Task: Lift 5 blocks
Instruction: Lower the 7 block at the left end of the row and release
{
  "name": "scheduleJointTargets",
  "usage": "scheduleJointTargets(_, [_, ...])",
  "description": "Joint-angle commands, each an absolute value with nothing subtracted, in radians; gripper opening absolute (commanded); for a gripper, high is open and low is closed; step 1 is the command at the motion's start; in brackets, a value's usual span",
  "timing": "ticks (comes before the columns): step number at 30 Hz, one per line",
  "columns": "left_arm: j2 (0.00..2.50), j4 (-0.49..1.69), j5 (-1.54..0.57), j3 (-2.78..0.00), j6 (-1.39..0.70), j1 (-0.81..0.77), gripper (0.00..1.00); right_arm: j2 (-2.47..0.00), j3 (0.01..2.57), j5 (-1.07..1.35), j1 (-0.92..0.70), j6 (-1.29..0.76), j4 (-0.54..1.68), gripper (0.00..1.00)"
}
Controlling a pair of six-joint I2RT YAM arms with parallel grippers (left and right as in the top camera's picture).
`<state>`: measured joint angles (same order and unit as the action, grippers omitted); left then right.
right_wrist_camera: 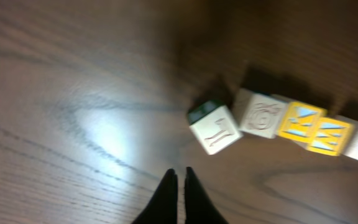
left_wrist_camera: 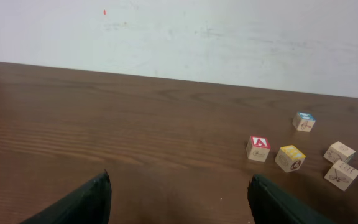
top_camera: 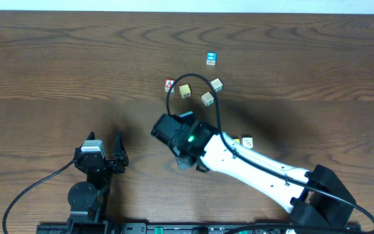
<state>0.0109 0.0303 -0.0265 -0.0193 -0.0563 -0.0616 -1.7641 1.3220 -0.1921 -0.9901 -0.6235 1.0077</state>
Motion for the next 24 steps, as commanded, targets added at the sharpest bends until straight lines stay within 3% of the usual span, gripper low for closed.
scheduleJointTargets(1, [0.006,0.071,-0.007,-0.004,-0.065,-0.057,0.71,-1.793,1.262,-0.194,-1.024,-0.612,0.972,0.02])
scheduleJointTargets(14, [0.006,0.071,-0.007,-0.004,-0.065,-0.057,0.71,-1.794,1.122,-0.243,-1.026,-0.612,0.86,0.12])
scheduleJointTargets(24, [0.006,0.071,-0.007,-0.004,-0.065,-0.057,0.71,-1.796,1.083,-0.259,-0.999,-0.611,0.815,0.13])
